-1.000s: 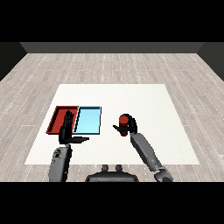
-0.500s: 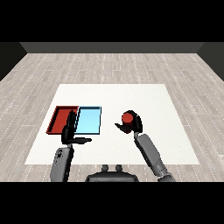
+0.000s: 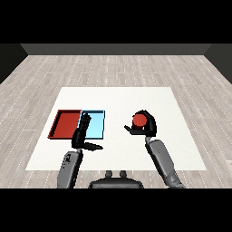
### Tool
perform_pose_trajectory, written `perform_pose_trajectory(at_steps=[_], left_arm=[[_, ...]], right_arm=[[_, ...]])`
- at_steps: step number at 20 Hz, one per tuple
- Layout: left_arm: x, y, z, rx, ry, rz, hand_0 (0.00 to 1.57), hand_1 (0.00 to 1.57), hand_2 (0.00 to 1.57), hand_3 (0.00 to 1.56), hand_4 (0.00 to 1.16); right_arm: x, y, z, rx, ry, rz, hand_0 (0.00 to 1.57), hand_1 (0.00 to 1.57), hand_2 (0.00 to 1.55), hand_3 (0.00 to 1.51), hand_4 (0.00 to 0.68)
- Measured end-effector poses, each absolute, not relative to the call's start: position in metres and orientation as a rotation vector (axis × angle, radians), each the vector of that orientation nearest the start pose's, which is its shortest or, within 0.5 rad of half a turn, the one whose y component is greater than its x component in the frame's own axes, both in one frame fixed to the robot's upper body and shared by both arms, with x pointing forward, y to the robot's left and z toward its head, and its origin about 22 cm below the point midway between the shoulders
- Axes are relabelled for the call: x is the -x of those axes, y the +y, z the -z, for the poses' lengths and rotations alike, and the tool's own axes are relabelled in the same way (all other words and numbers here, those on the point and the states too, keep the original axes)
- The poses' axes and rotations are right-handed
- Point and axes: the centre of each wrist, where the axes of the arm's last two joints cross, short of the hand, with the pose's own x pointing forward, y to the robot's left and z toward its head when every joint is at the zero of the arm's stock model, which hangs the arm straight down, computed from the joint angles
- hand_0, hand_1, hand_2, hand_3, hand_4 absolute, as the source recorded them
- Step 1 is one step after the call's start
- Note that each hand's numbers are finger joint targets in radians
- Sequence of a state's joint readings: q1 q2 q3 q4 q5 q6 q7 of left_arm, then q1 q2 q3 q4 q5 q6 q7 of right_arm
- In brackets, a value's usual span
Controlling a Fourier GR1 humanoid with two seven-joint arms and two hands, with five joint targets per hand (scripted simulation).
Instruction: Pick the red can and put it in the red box
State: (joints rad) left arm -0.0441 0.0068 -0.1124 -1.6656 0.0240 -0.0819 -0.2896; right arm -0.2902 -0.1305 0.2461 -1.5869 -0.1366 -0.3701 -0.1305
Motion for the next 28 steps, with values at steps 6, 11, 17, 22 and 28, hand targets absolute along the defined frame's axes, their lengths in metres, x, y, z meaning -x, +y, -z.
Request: perform_pose_trajectory(at_steps=[6,11,17,22,28], left_arm=[[-0.250,0.177,-0.047,0.257,-1.967,0.174,0.00,0.00,0.00,0.00,0.00],[-0.253,0.159,-0.050,0.295,-1.938,0.223,0.00,0.00,0.00,0.00,0.00],[-0.258,0.138,-0.046,0.360,-1.905,0.232,0.00,0.00,0.00,0.00,0.00],[-0.266,0.117,-0.039,0.368,-1.857,0.247,0.00,0.00,0.00,0.00,0.00],[-0.268,0.100,-0.027,0.405,-1.789,0.255,0.00,0.00,0.00,0.00,0.00]], right_arm=[[-0.295,-0.139,-0.088,-0.038,-1.986,0.027,1.57,1.57,1.46,1.40,0.637],[-0.296,-0.123,-0.098,-0.043,-2.029,0.033,1.57,1.57,1.48,1.42,0.655],[-0.295,-0.116,-0.099,-0.055,-2.068,0.032,1.57,1.57,1.48,1.42,0.647],[-0.300,-0.110,-0.097,-0.059,-2.084,0.019,1.57,1.57,1.48,1.42,0.655],[-0.291,-0.106,-0.102,-0.068,-2.088,-0.001,1.57,1.57,1.48,1.42,0.655]])
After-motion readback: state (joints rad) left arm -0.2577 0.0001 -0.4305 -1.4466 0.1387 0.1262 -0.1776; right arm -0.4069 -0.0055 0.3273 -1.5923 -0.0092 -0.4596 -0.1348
